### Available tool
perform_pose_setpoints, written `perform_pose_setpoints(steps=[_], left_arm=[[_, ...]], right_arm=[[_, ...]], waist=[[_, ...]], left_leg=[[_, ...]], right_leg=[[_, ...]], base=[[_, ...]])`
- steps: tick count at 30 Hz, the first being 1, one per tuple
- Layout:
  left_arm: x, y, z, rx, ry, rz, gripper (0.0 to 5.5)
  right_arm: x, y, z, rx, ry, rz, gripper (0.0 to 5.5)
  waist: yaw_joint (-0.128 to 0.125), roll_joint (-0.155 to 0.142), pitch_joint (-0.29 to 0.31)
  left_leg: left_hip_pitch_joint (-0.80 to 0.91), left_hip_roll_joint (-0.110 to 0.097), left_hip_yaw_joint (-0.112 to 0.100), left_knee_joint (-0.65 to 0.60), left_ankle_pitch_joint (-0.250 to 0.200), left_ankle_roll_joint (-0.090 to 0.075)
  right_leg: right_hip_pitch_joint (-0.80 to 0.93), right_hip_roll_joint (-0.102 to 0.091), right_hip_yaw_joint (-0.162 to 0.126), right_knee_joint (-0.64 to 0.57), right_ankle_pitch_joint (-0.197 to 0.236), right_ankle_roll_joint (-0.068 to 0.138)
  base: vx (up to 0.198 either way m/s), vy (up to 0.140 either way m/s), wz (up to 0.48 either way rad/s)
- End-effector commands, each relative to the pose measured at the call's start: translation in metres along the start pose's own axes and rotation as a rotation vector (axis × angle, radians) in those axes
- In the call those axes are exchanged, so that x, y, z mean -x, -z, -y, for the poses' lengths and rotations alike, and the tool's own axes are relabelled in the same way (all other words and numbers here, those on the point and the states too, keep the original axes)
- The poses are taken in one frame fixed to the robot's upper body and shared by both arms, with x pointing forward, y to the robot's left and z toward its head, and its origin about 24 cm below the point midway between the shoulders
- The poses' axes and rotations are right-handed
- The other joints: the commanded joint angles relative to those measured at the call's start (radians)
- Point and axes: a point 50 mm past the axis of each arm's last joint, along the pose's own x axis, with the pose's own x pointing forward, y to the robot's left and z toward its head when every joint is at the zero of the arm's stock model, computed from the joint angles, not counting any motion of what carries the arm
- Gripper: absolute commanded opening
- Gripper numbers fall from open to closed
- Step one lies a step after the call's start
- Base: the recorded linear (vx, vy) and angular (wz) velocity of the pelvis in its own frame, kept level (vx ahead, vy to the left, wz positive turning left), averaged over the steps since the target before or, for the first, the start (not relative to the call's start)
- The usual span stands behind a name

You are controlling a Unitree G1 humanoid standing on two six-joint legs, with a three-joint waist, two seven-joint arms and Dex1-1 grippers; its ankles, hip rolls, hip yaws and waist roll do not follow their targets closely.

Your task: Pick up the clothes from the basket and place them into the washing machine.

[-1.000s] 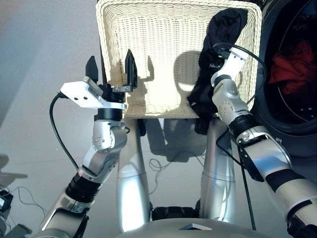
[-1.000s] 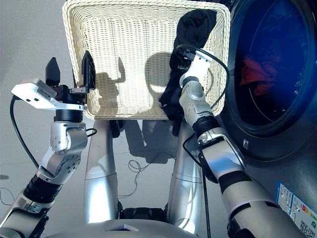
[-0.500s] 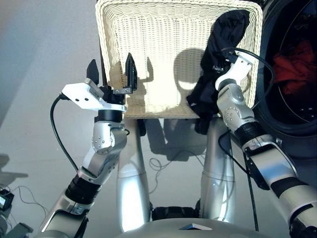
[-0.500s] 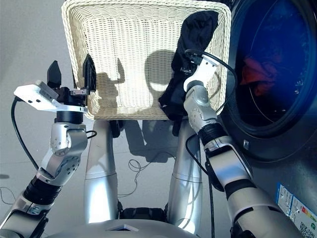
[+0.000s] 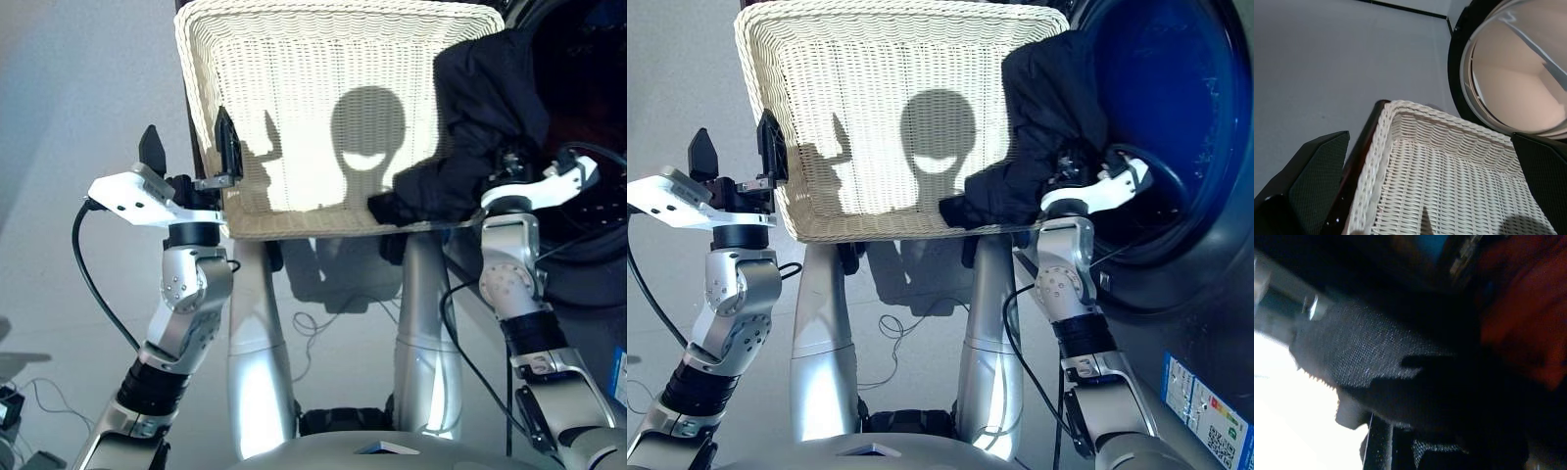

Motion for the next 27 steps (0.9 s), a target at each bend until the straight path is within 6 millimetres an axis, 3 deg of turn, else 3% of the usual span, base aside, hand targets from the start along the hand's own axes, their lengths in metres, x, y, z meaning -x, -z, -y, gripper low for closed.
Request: perform_pose_setpoints(steps=[1, 7, 11, 12, 14, 16, 21, 22, 25, 27], left_arm=[[0.002, -0.029, 0.002, 0.049, 0.001, 0.157, 5.5], [0.004, -0.036, 0.003, 0.063, 0.003, 0.194, 5.5], [0.004, -0.036, 0.006, 0.075, 0.02, 0.196, 5.5], [0.004, -0.035, 0.008, 0.07, 0.039, 0.189, 5.5], [0.004, -0.035, 0.01, 0.077, 0.045, 0.191, 5.5], [0.004, -0.036, 0.013, 0.078, 0.07, 0.187, 5.5], [0.004, -0.036, 0.017, 0.08, 0.102, 0.18, 5.5], [0.005, -0.037, 0.018, 0.078, 0.107, 0.182, 5.5], [0.004, -0.038, 0.019, 0.07, 0.11, 0.185, 5.5], [0.004, -0.039, 0.019, 0.056, 0.113, 0.19, 5.5]], right_arm=[[-0.017, -0.055, -0.01, -0.098, 0.003, 0.327, 0.0], [-0.049, -0.116, 0.007, -0.13, 0.215, 0.597, 0.0], [-0.064, -0.14, 0.013, -0.101, 0.31, 0.648, 0.0], [-0.072, -0.154, 0.018, -0.047, 0.371, 0.656, 0.0], [-0.078, -0.162, 0.018, -0.034, 0.395, 0.66, 0.0], [-0.085, -0.183, 0.023, 0.006, 0.477, 0.675, 0.0], [-0.091, -0.205, 0.027, 0.056, 0.573, 0.67, 0.0], [-0.09, -0.209, 0.03, 0.028, 0.598, 0.685, 0.0], [-0.088, -0.216, 0.033, -0.015, 0.65, 0.72, 0.0], [-0.087, -0.219, 0.032, -0.032, 0.674, 0.743, 0.0]], waist=[[-0.029, -0.029, -0.017], [-0.02, -0.03, -0.017], [-0.012, -0.026, -0.017], [-0.006, -0.028, -0.017], [-0.003, -0.023, -0.017], [0.004, -0.022, -0.017], [0.013, -0.014, -0.017], [0.011, -0.013, -0.017], [0.01, -0.01, -0.017], [0.009, -0.009, -0.017]], left_leg=[[0.035, -0.008, 0.024, 0.057, -0.105, 0.039], [0.041, -0.007, 0.02, 0.064, -0.113, 0.032], [0.039, -0.007, 0.019, 0.066, -0.112, 0.03], [0.026, -0.011, 0.016, 0.061, -0.09, 0.03], [0.034, -0.008, 0.017, 0.062, -0.101, 0.029], [0.027, -0.01, 0.015, 0.056, -0.086, 0.028], [0.039, -0.006, 0.017, 0.06, -0.102, 0.025], [0.023, -0.01, 0.016, 0.058, -0.083, 0.026], [0.035, -0.009, 0.015, 0.062, -0.098, 0.022], [0.021, -0.013, 0.014, 0.054, -0.076, 0.023]], right_leg=[[0.016, -0.004, 0.014, -0.127, 0.077, 0.072], [0.025, -0.004, 0.012, -0.125, 0.073, 0.075], [0.025, -0.004, 0.012, -0.123, 0.078, 0.074], [0.014, -0.004, 0.015, -0.131, 0.101, 0.073], [0.021, -0.006, 0.013, -0.128, 0.091, 0.075], [0.016, -0.007, 0.013, -0.135, 0.105, 0.075], [0.03, -0.013, 0.009, -0.13, 0.09, 0.077], [0.018, -0.012, 0.012, -0.138, 0.108, 0.075], [0.03, -0.013, 0.01, -0.127, 0.092, 0.076], [0.019, -0.012, 0.011, -0.136, 0.111, 0.074]], base=[[0.0, 0.0, 0.0], [0.0, 0.0, 0.0], [-0.021, 0.003, -0.003], [-0.081, 0.008, -0.007], [0.0, 0.0, 0.0], [0.0, 0.0, 0.0], [0.014, 0.001, -0.009], [0.0, 0.0, 0.0], [0.0, 0.0, 0.039], [-0.037, 0.0, 0.001]])
